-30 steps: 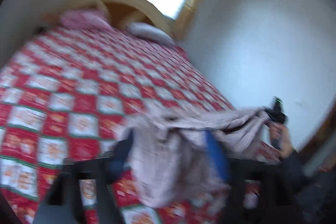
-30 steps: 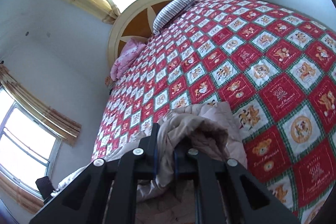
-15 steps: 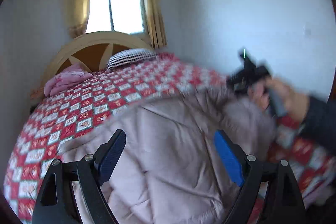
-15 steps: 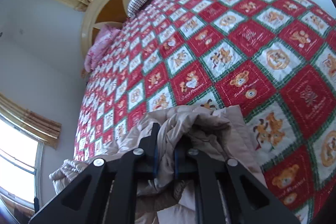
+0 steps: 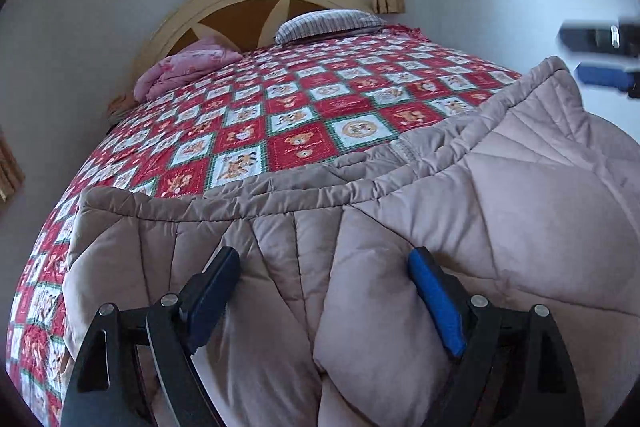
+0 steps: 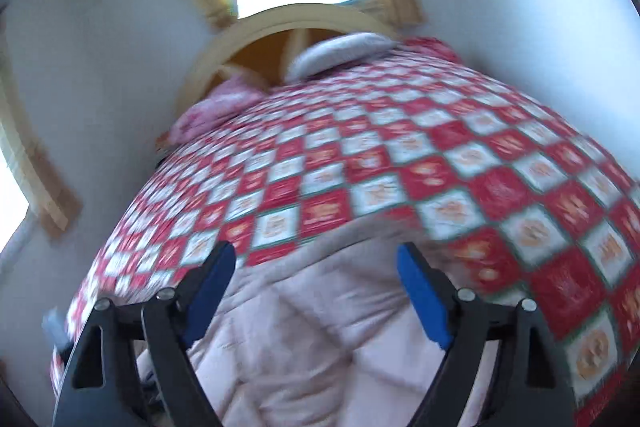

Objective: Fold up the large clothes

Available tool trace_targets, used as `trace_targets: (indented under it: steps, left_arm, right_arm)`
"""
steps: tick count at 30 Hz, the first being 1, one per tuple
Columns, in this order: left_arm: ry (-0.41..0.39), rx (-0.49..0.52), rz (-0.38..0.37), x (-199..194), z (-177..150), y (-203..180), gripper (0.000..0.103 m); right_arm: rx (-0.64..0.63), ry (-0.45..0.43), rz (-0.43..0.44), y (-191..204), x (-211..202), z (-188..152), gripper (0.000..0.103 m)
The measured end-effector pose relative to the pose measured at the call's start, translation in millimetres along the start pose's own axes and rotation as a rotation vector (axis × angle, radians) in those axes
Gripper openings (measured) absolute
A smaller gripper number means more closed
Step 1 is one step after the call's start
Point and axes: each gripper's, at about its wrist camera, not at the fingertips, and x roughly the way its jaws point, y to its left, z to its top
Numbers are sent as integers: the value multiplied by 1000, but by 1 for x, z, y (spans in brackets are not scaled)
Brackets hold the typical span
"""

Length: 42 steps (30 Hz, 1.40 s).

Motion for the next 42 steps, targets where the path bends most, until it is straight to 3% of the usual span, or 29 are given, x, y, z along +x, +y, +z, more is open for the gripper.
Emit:
trace_targets:
  steps: [4, 8, 10, 12, 15, 24, 29, 42]
  left_arm:
    - [2, -49, 2, -6, 9, 13, 87]
    - [-106, 17, 96, -35, 20, 22, 87]
    - [-111, 26, 144, -25, 27, 33, 87]
    - [-61, -12, 160, -3, 29, 46, 87]
    - [7, -67, 143, 26, 22, 57, 87]
    - [62, -154, 75, 67, 12, 65, 94]
    - [79, -194, 46, 75, 8, 70, 97]
    - [103, -204, 60, 88, 4, 70, 102]
  right_arm:
    - [-195, 105, 79, 46, 41, -31, 84]
    - [-304, 180, -18, 55, 81, -53, 80]
    - [-290, 198, -61, 43, 96, -54, 79]
    - [-257, 208, -74, 33, 102, -52, 77]
    - [-220, 212, -89, 25, 110, -51, 77]
    - [-204, 237, -130, 19, 133, -56, 77]
    - [-194, 242, -128, 17, 141, -59, 79]
    - [-225, 253, -175, 20, 153, -65, 81]
